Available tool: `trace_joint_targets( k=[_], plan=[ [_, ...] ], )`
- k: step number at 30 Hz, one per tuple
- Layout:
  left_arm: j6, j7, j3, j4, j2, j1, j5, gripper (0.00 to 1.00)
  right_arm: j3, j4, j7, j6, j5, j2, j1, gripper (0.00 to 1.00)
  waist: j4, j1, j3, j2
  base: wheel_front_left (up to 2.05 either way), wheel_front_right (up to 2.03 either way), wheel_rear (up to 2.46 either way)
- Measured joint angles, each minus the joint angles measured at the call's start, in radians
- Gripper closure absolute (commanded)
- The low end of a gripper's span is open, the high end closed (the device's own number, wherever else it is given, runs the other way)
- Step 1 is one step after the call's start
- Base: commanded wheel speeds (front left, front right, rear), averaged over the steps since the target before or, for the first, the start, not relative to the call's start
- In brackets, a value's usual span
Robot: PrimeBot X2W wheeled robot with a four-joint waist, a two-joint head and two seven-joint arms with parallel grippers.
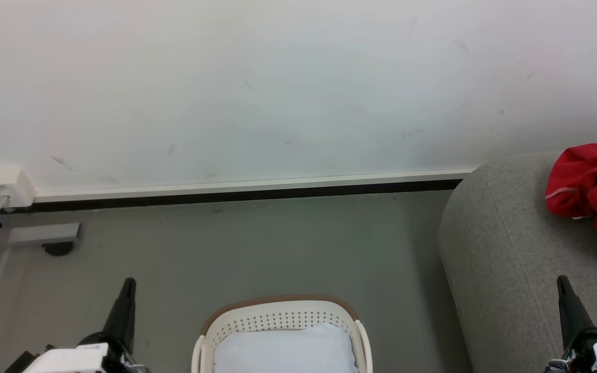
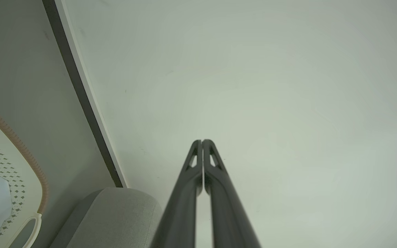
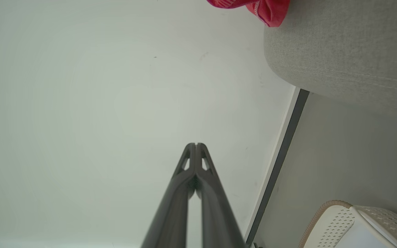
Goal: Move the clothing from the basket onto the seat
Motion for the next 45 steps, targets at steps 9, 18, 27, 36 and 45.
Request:
trace_joint_targets(
  k=[9,18,27,36,45],
  plan=[
    [0.0,0.0,0.0,0.0,0.0,0.0,0.0,1.0,-0.001,0.0,0.003,0.0,0.0,0.001,0.0,1.0,0.0,0.0,0.0,0.0,0.0,0.0,0.0],
    [0.0,0.0,0.0,0.0,0.0,0.0,0.0,1.0,-0.002,0.0,0.005,0.0,0.0,0.001,0.0,1.0,0.0,0.0,0.0,0.0,0.0,0.0,0.0],
    [0.0,0.0,0.0,0.0,0.0,0.0,0.0,1.0,-0.002,0.0,0.007,0.0,-0.001,0.002,0.0,1.0,0.0,0.0,0.0,0.0,0.0,0.0,0.0],
    [0.0,0.0,0.0,0.0,0.0,0.0,0.0,1.0,-0.003,0.0,0.007,0.0,-0.002,0.002,0.0,1.0,0.0,0.0,0.0,0.0,0.0,0.0,0.0],
    [0.0,0.0,0.0,0.0,0.0,0.0,0.0,1.0,-0.004,0.0,0.007,0.0,-0.002,0.003,0.0,1.0,0.0,0.0,0.0,0.0,0.0,0.0,0.0]
  ],
)
